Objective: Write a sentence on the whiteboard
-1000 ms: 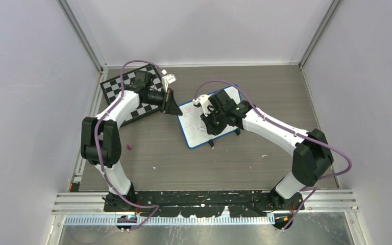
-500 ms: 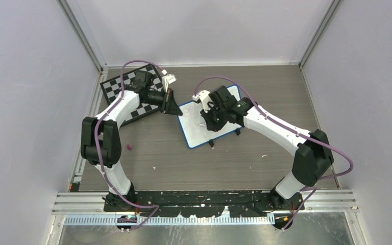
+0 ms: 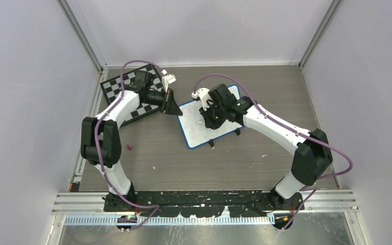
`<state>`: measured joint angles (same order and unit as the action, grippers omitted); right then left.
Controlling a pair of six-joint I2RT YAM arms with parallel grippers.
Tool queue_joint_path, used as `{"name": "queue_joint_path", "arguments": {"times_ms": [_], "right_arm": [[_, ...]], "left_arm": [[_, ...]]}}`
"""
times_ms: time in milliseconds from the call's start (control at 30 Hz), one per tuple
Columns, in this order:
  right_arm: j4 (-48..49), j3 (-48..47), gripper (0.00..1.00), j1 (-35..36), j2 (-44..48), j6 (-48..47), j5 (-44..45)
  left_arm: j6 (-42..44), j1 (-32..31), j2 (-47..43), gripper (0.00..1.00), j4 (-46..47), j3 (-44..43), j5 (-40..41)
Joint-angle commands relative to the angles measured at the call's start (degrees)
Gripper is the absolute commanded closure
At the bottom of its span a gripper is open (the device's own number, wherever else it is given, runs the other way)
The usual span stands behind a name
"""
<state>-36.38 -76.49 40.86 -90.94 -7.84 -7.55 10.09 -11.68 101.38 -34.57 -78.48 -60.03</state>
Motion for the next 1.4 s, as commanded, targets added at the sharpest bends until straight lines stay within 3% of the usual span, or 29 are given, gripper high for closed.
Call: {"name": "queue_joint_path", "arguments": {"times_ms": [0,267,633,1367], "right_arm": [[2.43,-1.57,1.00,-0.16,-1.02,-0.49,1.15],[2.48,-0.79,1.00,-0.11,-1.43,-0.35,1.89],[1.14,1.54,1.00,-0.87,5.94,0.62,-0.57],[2.45,0.83,1.00,-0.85,0.06,0.30,0.93]], "left_arm": [[1.58,-0.58,-0.31,1.00,-0.16,0.17,1.92],[1.52,-0.55,-0.39,1.00,-0.16,0.23,1.93],[1.43,-0.57,-0.58,1.00,-0.20,0.13,1.76],[1.61,-0.58,-0.40,1.00,-0.16,0.34,1.91]]}}
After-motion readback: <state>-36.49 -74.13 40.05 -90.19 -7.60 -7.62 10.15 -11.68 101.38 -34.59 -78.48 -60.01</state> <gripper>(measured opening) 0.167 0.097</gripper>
